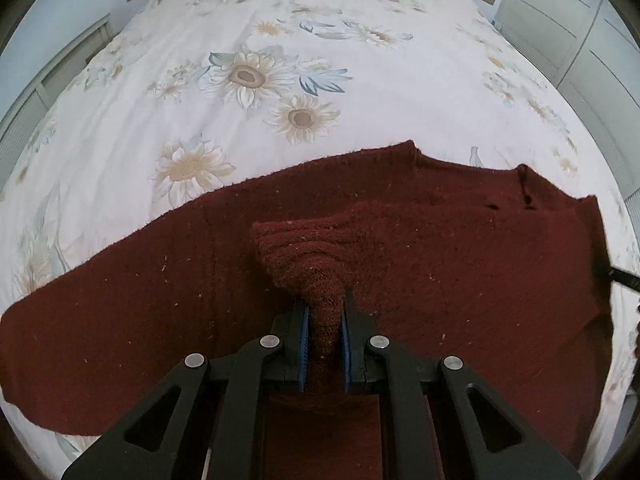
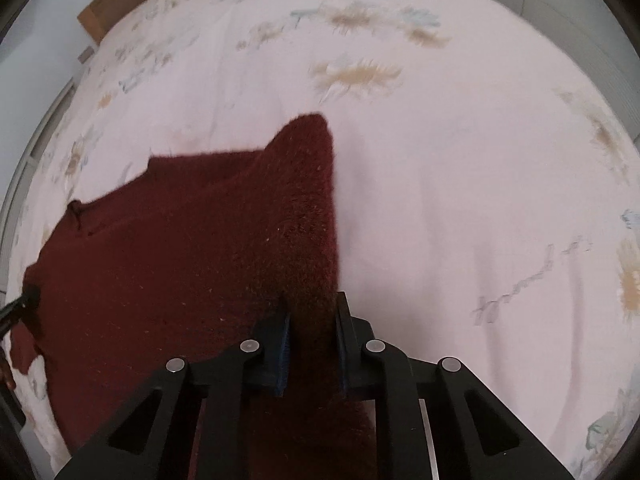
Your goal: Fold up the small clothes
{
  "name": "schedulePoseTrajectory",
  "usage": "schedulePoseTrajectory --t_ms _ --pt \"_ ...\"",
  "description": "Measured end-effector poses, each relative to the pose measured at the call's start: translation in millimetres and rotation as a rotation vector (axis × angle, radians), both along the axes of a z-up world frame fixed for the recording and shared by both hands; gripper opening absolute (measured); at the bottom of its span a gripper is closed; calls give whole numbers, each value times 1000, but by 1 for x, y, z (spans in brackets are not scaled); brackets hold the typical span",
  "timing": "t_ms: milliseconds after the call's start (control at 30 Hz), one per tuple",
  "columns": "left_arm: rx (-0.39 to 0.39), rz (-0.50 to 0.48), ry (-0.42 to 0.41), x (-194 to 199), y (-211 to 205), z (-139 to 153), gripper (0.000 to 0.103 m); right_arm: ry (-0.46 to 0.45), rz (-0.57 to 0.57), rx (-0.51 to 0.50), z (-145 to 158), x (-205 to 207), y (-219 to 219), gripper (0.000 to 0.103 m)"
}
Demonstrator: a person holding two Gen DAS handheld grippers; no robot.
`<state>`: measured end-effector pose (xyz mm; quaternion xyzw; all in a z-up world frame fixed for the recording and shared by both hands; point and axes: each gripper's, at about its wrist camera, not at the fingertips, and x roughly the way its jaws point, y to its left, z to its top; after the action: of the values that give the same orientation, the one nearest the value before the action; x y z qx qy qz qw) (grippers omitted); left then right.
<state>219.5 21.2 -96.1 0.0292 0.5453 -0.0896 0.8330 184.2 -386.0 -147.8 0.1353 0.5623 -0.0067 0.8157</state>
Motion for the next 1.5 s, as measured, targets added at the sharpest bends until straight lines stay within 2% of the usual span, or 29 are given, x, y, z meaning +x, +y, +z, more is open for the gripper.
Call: schedulePoseTrajectory --t_ms 167,267,333,367,400,467,533,567,600,633,667,700,733,900,1033,1167,1333,1500 --pt "84 4 39 -2 -6 -32 11 43 27 -78 -14 5 9 19" --pt "140 -6 6 -6 -13 -36 12 33 31 -98 -13 6 13 22" --pt "153 -3 -8 -8 -16 -33 15 17 27 -105 -8 3 15 31" --pt "150 3 -9 -8 -15 -31 15 4 21 -117 -3 0 16 43" --pt "141 11 -10 -8 -14 -28 17 -15 22 -135 3 -2 18 63" --pt "137 34 -33 -11 -12 -18 33 -82 41 -155 20 -8 26 82" --pt "115 43 -65 -15 -12 -5 64 -122 56 -151 33 -13 33 82" --pt "90 49 -75 -17 -12 1 74 -140 66 -152 39 -16 40 82" --pt "78 49 -77 -18 -13 5 94 -157 77 -158 45 -18 48 84" --pt "67 49 -87 -20 -16 10 102 -175 95 -165 50 -21 58 85" --pt "59 46 -99 -22 -19 14 102 -193 111 -169 54 -21 69 90" --pt "56 36 -106 -25 -23 17 102 -217 132 -176 58 -23 81 100" --pt "57 28 -111 -27 -28 19 102 -237 157 -185 62 -26 94 102" --pt "86 -5 -161 -39 -51 14 102 -269 224 -197 57 -30 142 103" --pt "89 -7 -106 -41 -56 -16 102 -203 248 -210 21 -26 163 103" --pt "137 -4 -40 -44 -52 -50 102 -143 227 -269 -9 -28 149 103" --pt "121 -2 -56 -54 -43 -55 102 -122 145 -262 -26 -30 104 103" --pt "101 26 -23 -47 -39 -57 102 -137 156 -242 -29 -35 89 103"
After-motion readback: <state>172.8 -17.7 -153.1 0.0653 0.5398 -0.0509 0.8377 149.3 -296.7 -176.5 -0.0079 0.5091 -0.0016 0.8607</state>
